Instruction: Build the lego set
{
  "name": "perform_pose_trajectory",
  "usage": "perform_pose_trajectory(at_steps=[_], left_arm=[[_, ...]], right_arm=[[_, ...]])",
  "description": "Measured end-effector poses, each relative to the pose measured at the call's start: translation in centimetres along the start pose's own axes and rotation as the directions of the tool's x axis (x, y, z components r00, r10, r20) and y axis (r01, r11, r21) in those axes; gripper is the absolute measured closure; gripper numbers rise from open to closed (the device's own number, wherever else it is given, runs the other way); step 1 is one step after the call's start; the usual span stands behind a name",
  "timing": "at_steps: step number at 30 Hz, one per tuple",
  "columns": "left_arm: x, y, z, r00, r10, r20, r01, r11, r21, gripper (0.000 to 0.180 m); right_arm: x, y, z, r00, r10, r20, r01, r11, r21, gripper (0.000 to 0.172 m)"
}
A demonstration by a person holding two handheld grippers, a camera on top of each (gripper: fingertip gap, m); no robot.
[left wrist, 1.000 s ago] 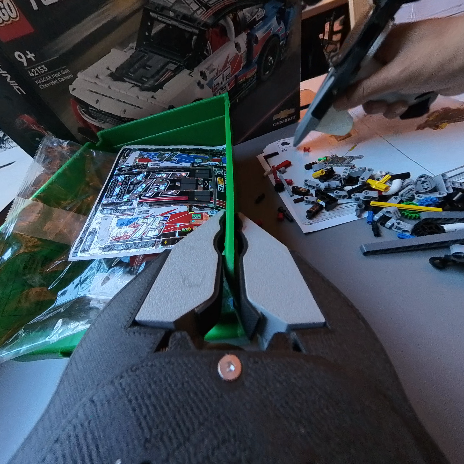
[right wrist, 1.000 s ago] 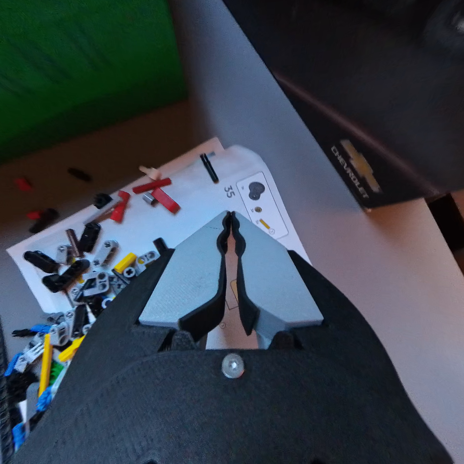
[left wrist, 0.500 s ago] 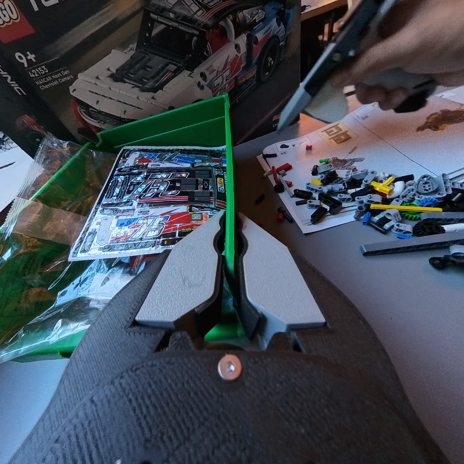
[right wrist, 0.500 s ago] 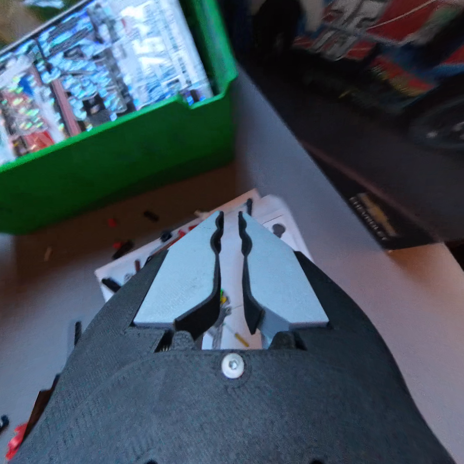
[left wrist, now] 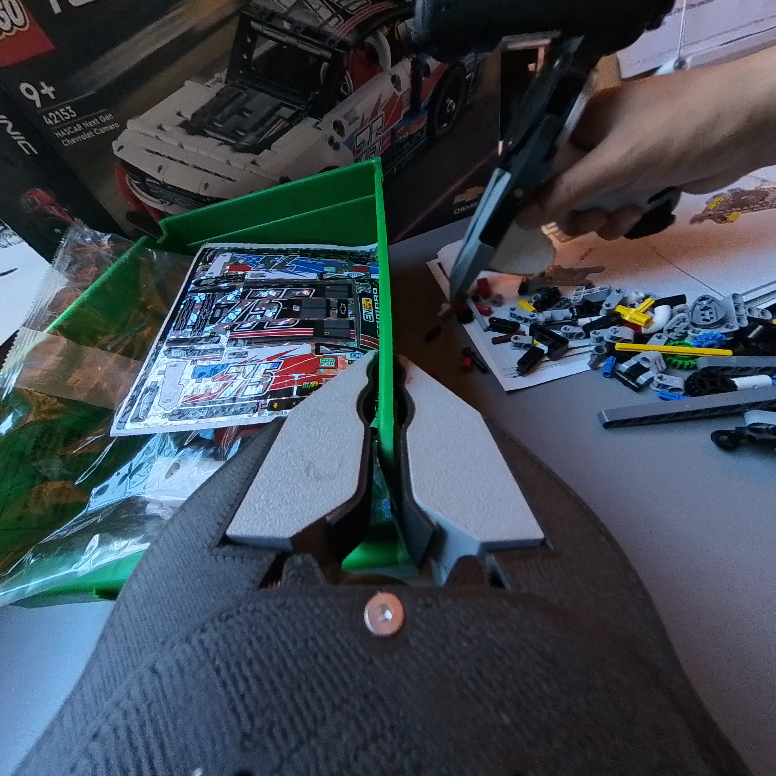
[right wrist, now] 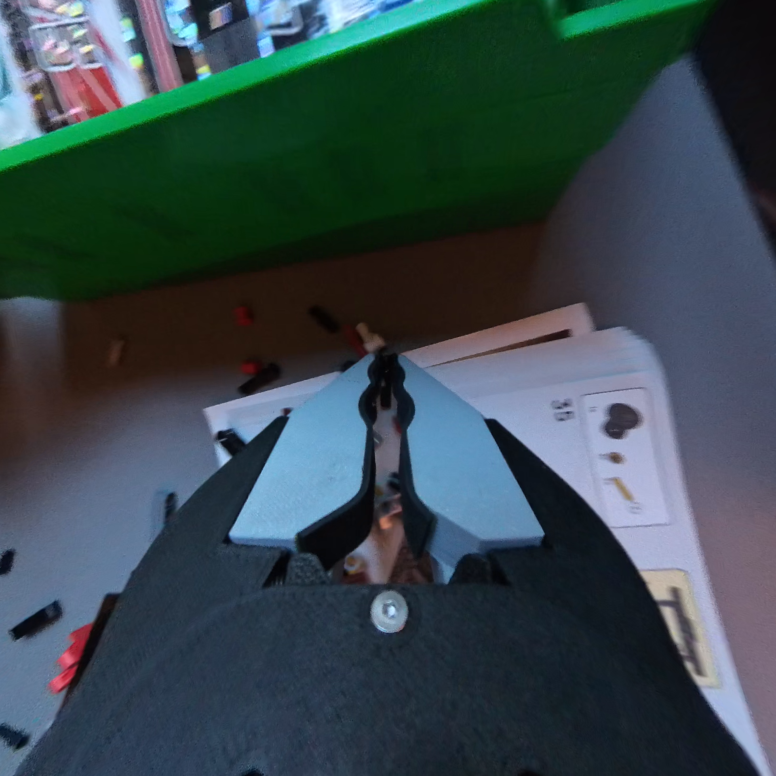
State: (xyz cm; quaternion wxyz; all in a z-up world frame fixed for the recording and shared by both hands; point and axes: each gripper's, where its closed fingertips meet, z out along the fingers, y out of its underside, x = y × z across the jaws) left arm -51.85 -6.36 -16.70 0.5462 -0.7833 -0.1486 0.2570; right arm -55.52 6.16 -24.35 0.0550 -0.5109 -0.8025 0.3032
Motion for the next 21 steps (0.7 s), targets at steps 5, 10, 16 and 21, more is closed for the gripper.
perform_pose_trajectory(at_steps=[5,10,16,21], left_arm=[[0.0,0.0,0.0,1.000,0.001,0.001,-0.001,1.000,0.001,0.177],[0.0,0.0,0.0,1.000,0.000,0.001,0.000,1.000,0.003,0.177],[0.0,0.0,0.0,1.000,-0.002,0.000,0.002,1.000,0.004,0.177],[0.0,0.0,0.0,1.000,-0.003,-0.001,0.003,1.000,0.004,0.177]], right_arm=[[-5.7,1.4,0.1,0.987,-0.027,0.159,0.032,0.999,-0.028,0.171],[-4.3,0.6,-1.5,0.996,-0.085,0.032,0.084,0.996,0.008,0.166],[6.9,0.6,-5.8,0.959,0.096,-0.267,-0.067,0.991,0.118,0.158],[7.9,3.2,-4.6,0.962,0.195,-0.193,-0.179,0.979,0.096,0.162]])
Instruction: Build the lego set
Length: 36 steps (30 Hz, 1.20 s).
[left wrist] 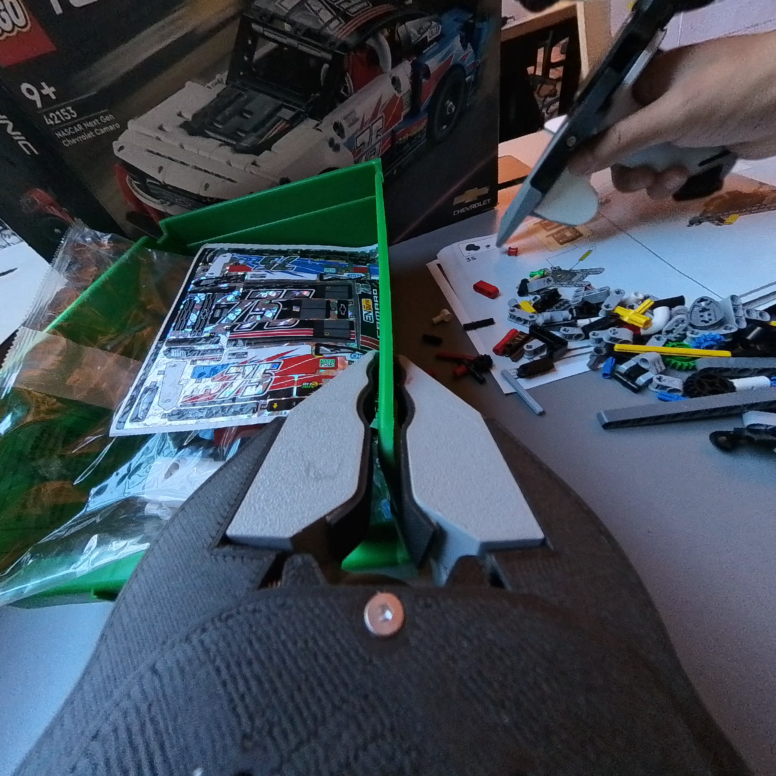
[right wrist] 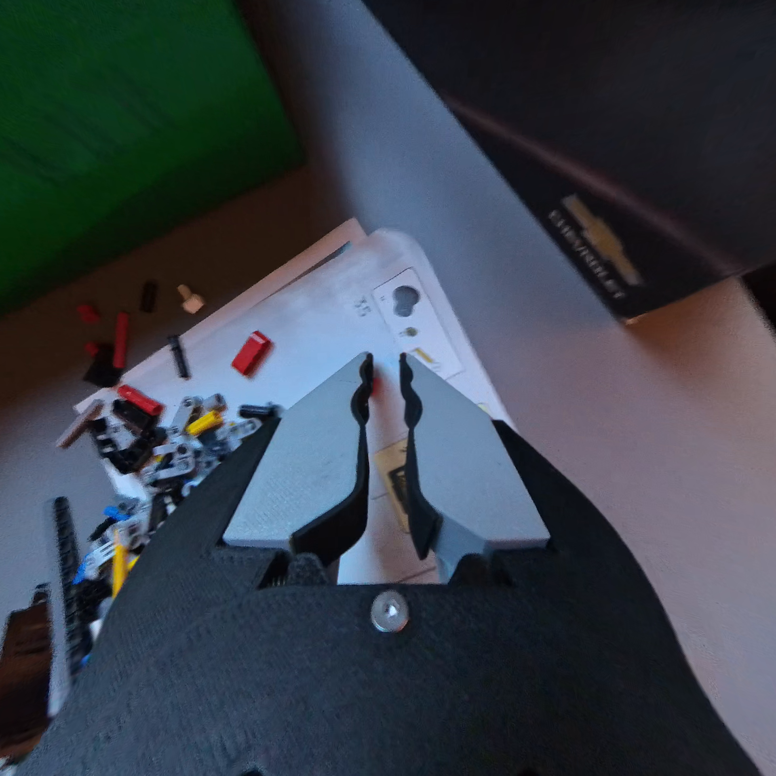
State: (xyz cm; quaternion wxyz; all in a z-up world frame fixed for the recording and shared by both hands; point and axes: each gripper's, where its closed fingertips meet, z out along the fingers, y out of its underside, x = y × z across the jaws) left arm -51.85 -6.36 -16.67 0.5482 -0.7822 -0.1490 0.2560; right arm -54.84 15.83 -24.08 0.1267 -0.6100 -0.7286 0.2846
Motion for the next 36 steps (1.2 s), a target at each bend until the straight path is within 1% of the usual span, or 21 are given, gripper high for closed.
perform_pose_trajectory(at_steps=[2,5,7,9,11,14,15,17,19,21,23,24,25,26,32,36], left_arm=[[0.0,0.0,0.0,1.000,0.000,0.000,0.000,1.000,0.000,0.177],[0.0,0.0,0.0,1.000,0.000,0.000,0.000,1.000,0.000,0.177],[0.0,0.0,0.0,1.000,-0.001,-0.001,0.001,1.000,0.000,0.177],[0.0,0.0,0.0,1.000,-0.001,-0.001,0.001,1.000,0.000,0.177],[0.0,0.0,0.0,1.000,-0.001,-0.001,0.001,1.000,0.000,0.178],[0.0,0.0,0.0,1.000,-0.002,-0.001,0.002,1.000,0.000,0.177],[0.0,0.0,0.0,1.000,-0.002,-0.001,0.002,1.000,0.000,0.178],[0.0,0.0,0.0,1.000,-0.002,-0.001,0.002,1.000,0.000,0.177],[0.0,0.0,0.0,1.000,-0.004,-0.002,0.004,1.000,0.001,0.177],[0.0,0.0,0.0,1.000,-0.005,-0.003,0.005,1.000,0.001,0.178],[0.0,0.0,0.0,1.000,-0.005,-0.003,0.005,1.000,0.001,0.177],[0.0,0.0,0.0,1.000,-0.005,-0.004,0.005,1.000,0.002,0.177],[0.0,0.0,0.0,1.000,-0.005,-0.004,0.005,1.000,0.002,0.178],[0.0,0.0,0.0,1.000,-0.005,-0.004,0.005,1.000,0.002,0.177],[0.0,0.0,0.0,1.000,-0.006,-0.004,0.006,1.000,0.002,0.177],[0.0,0.0,0.0,1.000,-0.006,-0.004,0.006,1.000,0.002,0.177]], right_arm=[[-1.8,0.6,0.3,0.995,0.025,0.092,-0.025,1.000,-0.009,0.171],[-3.7,1.2,0.3,0.990,0.035,0.137,-0.034,0.999,-0.009,0.172],[-5.5,1.8,0.3,0.980,0.053,0.192,-0.048,0.998,-0.030,0.172],[-7.1,2.2,0.2,0.975,0.046,0.219,-0.038,0.998,-0.042,0.172],[-9.3,2.8,0.1,0.959,0.043,0.279,-0.026,0.998,-0.065,0.172],[-11.3,3.5,-0.2,0.957,-0.028,0.288,0.054,0.995,-0.084,0.171],[-11.1,3.2,-0.4,0.965,-0.063,0.255,0.086,0.993,-0.077,0.168],[-9.3,2.0,-1.1,0.980,-0.119,0.160,0.127,0.991,-0.040,0.165],[-6.6,0.9,-1.6,0.991,-0.107,0.080,0.108,0.994,-0.012,0.161],[-4.2,0.9,-1.6,0.996,-0.073,0.050,0.073,0.997,-0.013,0.155],[-3.4,1.8,-0.8,0.996,-0.019,0.086,0.022,0.999,-0.036,0.156],[-3.7,2.1,-0.6,0.993,0.011,0.119,-0.008,1.000,-0.026,0.161],[-4.3,2.2,-0.6,0.987,0.028,0.156,-0.026,1.000,-0.011,0.170],[-5.0,2.6,-0.6,0.981,0.043,0.190,-0.040,0.999,-0.019,0.172],[-9.2,4.3,-1.1,0.951,0.025,0.308,-0.007,0.998,-0.059,0.172],[-12.3,5.8,-1.3,0.933,0.007,0.360,0.030,0.995,-0.097,0.172]])
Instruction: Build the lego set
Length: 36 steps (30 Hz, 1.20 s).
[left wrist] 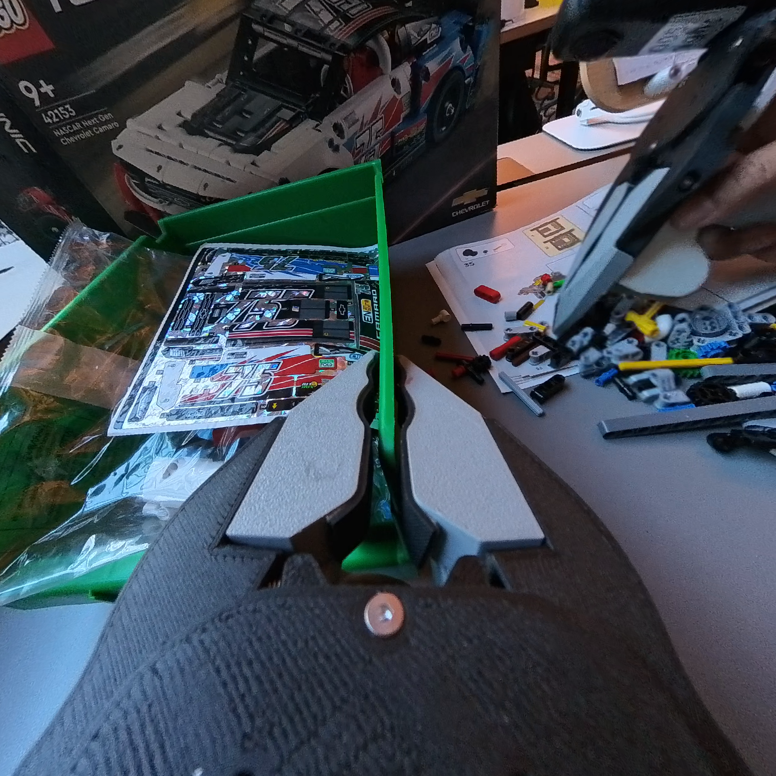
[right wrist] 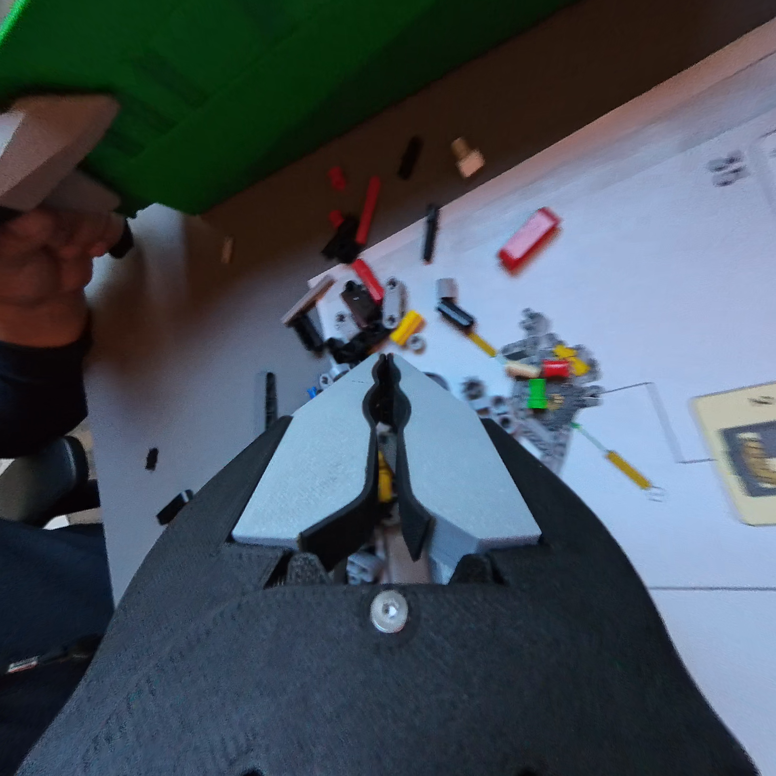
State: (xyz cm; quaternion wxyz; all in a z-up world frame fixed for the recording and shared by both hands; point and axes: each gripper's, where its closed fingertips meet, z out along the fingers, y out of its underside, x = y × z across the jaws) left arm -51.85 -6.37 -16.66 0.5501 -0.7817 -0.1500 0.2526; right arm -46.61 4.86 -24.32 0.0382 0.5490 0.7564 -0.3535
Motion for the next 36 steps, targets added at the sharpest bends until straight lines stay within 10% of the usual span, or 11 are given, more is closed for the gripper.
perform_pose_trajectory(at_steps=[7,17,36], left_arm=[[0.0,0.0,0.0,1.000,-0.001,0.000,0.001,1.000,0.001,0.178],[0.0,0.0,0.0,1.000,-0.001,0.000,0.001,1.000,0.003,0.178],[0.0,0.0,0.0,1.000,-0.003,-0.001,0.003,1.000,0.002,0.178]], right_arm=[[-2.9,-0.3,-0.2,0.995,-0.094,-0.026,0.094,0.995,0.012,0.172],[7.9,-2.5,-3.9,0.942,0.047,-0.333,-0.013,0.995,0.102,0.170],[-1.7,-0.9,-2.1,0.992,-0.006,-0.128,0.019,0.995,0.101,0.172]])
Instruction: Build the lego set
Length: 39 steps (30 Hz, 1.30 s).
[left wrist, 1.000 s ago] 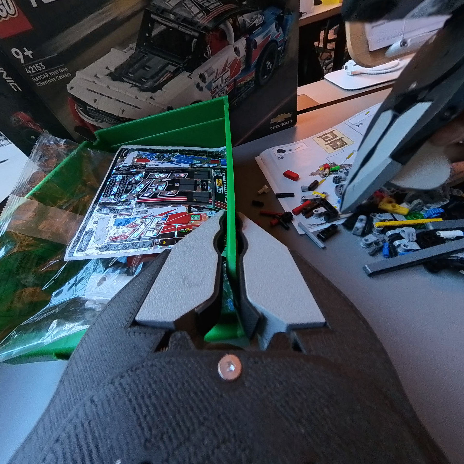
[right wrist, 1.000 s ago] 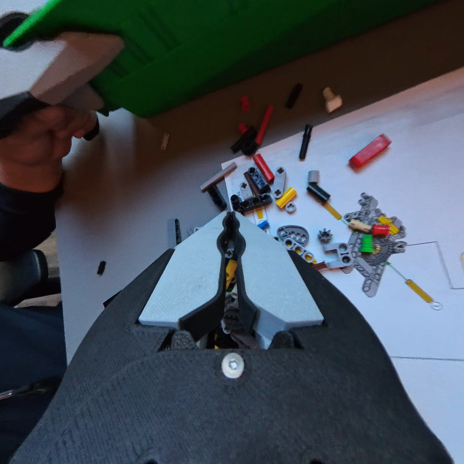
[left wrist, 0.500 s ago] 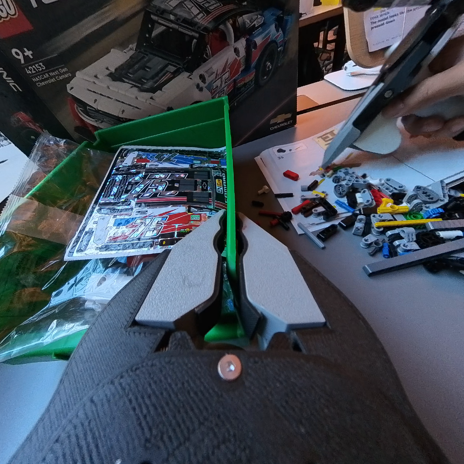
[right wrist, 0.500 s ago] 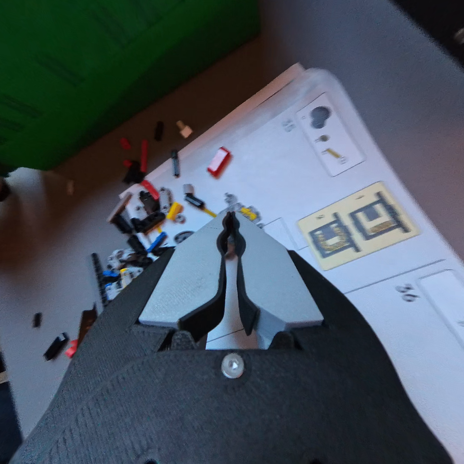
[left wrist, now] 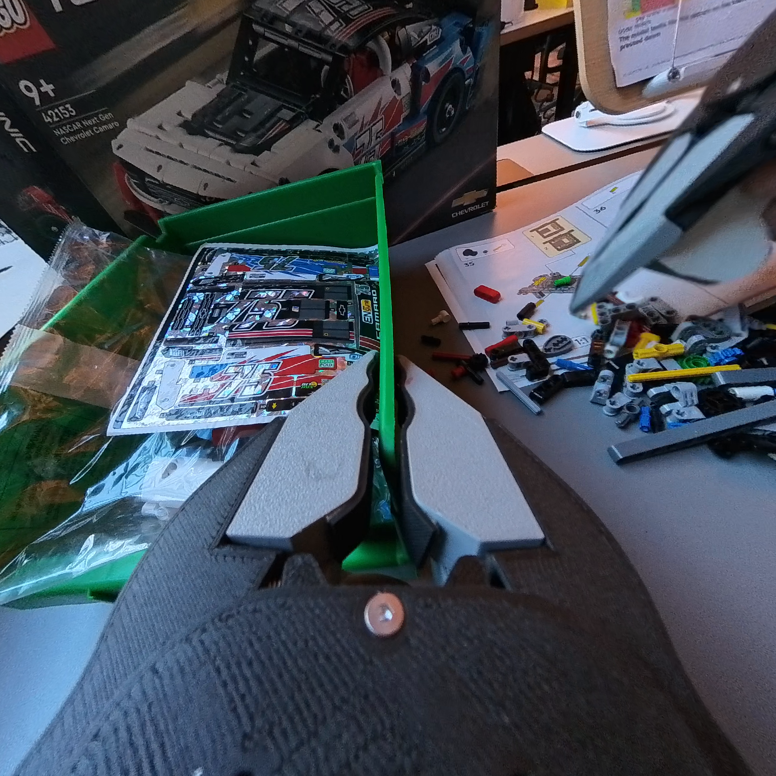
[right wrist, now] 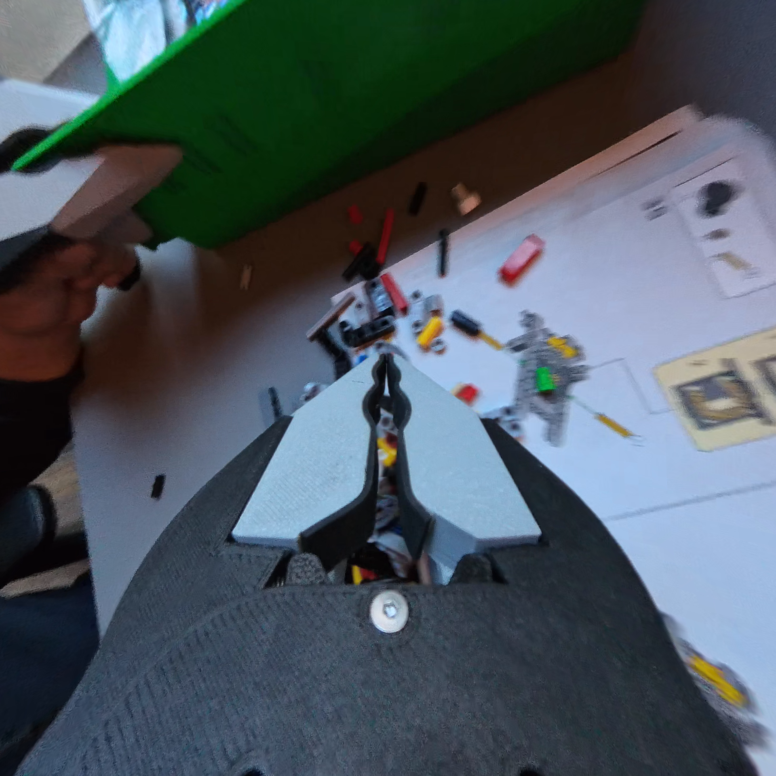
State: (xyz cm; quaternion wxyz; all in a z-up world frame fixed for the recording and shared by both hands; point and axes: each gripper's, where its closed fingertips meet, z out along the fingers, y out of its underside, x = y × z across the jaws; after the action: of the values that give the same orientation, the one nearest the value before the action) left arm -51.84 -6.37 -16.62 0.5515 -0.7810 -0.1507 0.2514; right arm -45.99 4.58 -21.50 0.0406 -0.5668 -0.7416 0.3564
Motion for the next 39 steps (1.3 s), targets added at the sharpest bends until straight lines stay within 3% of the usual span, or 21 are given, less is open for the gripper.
perform_pose_trajectory(at_steps=[4,8,15,22,26,31,35,39], left_arm=[[0.0,0.0,0.0,1.000,0.000,0.000,0.000,1.000,0.000,0.178],[0.0,0.0,0.0,1.000,0.000,0.000,0.000,1.000,0.001,0.178],[0.0,0.0,0.0,1.000,-0.002,-0.002,0.002,1.000,0.000,0.178],[0.0,0.0,0.0,1.000,-0.002,-0.001,0.002,1.000,0.001,0.178],[0.0,0.0,0.0,1.000,-0.002,-0.001,0.002,1.000,0.003,0.178],[0.0,0.0,0.0,1.000,-0.002,-0.001,0.002,1.000,0.003,0.178],[0.0,0.0,0.0,1.000,-0.002,-0.001,0.002,1.000,0.004,0.178],[0.0,0.0,0.0,1.000,-0.002,-0.001,0.002,1.000,0.003,0.178]], right_arm=[[5.9,-1.6,-1.6,0.983,0.024,-0.185,-0.017,0.999,0.036,0.172],[8.6,-0.4,-0.8,0.978,0.102,-0.184,-0.101,0.995,0.014,0.172],[4.0,1.9,0.4,0.988,0.152,0.008,-0.152,0.988,-0.012,0.172],[-1.6,4.2,1.1,0.993,0.064,0.095,-0.054,0.993,-0.104,0.172],[-0.6,2.8,-0.3,1.000,-0.008,-0.010,0.008,0.999,-0.051,0.172],[5.8,1.6,-2.6,0.976,0.071,-0.204,-0.068,0.997,0.019,0.170],[6.0,3.3,-1.5,0.976,0.157,-0.148,-0.159,0.987,0.000,0.172],[2.7,4.4,-0.8,0.987,0.143,-0.068,-0.144,0.989,-0.017,0.172]])
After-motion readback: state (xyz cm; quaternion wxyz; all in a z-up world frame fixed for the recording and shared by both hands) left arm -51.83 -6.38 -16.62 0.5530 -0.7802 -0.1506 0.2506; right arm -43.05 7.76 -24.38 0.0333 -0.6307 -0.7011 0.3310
